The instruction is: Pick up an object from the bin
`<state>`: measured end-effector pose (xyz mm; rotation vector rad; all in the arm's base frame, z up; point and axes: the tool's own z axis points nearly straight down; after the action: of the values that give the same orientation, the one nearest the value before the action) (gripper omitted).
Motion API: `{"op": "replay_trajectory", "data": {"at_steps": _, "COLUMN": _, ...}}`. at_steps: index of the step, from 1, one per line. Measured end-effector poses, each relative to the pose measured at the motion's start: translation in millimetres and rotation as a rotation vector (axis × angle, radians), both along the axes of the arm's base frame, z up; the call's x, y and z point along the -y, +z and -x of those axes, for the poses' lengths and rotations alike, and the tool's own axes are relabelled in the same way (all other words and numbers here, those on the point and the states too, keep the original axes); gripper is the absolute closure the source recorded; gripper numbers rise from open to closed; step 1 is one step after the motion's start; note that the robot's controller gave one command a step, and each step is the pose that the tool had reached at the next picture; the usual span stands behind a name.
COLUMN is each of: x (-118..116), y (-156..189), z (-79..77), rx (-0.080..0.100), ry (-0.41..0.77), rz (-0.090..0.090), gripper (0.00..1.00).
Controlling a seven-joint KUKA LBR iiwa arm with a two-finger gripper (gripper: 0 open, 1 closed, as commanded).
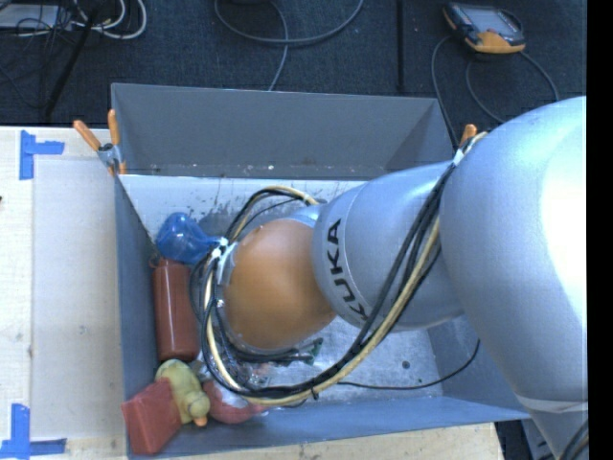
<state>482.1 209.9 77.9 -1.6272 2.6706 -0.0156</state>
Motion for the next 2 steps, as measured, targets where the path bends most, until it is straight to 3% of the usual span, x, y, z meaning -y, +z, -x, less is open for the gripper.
{"op": "replay_trajectory", "data": {"at_steps": 2, "x": -1.6, "y": 19.9, "z": 3.9, "rx": -0.015, "ry": 0.004, "rz": 0.001, "gripper": 1.00}}
